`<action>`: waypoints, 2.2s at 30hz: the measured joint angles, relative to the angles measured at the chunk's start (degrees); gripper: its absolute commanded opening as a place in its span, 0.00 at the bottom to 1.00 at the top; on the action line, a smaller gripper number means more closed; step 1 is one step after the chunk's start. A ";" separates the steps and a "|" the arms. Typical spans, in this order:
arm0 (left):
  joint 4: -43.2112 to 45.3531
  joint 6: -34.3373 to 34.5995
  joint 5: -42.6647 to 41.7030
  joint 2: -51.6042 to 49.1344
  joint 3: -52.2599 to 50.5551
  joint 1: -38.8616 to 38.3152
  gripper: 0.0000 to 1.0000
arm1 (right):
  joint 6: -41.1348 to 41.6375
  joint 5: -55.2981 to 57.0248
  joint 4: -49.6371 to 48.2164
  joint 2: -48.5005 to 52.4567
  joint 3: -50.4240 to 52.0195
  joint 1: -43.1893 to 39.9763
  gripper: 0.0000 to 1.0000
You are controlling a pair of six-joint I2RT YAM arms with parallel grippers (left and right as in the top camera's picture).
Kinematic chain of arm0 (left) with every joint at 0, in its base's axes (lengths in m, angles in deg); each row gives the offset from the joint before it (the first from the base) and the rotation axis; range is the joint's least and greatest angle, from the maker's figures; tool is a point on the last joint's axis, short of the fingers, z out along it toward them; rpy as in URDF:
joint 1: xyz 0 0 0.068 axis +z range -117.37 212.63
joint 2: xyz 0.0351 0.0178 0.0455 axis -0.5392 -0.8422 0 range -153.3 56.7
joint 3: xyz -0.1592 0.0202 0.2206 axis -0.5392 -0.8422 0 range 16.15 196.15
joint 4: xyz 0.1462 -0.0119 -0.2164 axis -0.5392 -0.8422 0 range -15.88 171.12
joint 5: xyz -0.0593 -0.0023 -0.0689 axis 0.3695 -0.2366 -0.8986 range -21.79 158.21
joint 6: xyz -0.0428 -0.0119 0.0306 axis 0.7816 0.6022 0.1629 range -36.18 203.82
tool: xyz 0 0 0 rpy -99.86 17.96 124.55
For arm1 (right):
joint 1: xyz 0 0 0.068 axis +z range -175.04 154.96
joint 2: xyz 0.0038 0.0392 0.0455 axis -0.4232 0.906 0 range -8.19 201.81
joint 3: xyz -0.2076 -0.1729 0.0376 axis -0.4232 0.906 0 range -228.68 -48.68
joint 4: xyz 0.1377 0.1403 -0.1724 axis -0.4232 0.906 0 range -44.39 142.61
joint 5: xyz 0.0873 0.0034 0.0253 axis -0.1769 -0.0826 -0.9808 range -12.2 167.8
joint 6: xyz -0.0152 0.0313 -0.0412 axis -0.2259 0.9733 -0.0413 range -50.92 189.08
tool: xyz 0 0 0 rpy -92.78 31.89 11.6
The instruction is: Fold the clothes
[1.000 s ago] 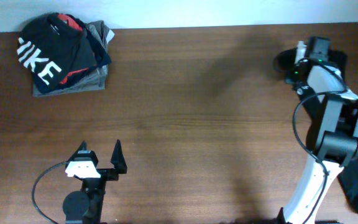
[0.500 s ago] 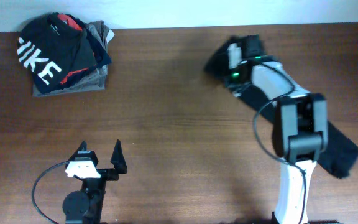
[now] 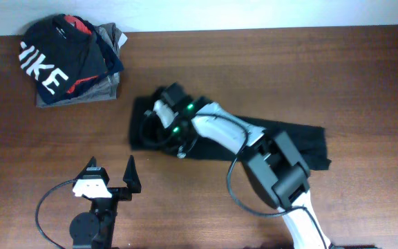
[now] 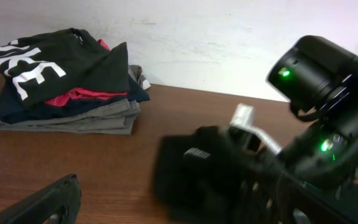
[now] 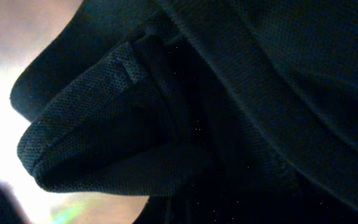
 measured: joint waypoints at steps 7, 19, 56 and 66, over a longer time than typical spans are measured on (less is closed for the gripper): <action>0.00 0.00 0.00 0.00 0.00 0.00 0.99 | 1.44 -1.90 5.22 0.09 -1.66 2.56 0.15; 0.00 0.00 0.00 0.00 0.00 0.00 0.99 | -3.15 -0.76 31.85 -2.29 -26.77 -2.95 0.44; 0.00 0.00 0.00 0.00 0.00 0.00 0.99 | -8.07 14.01 1.86 -1.18 -3.32 1.66 0.15; 0.00 0.00 0.00 0.00 0.00 0.00 0.99 | -8.48 17.77 1.66 0.92 -3.91 1.66 0.04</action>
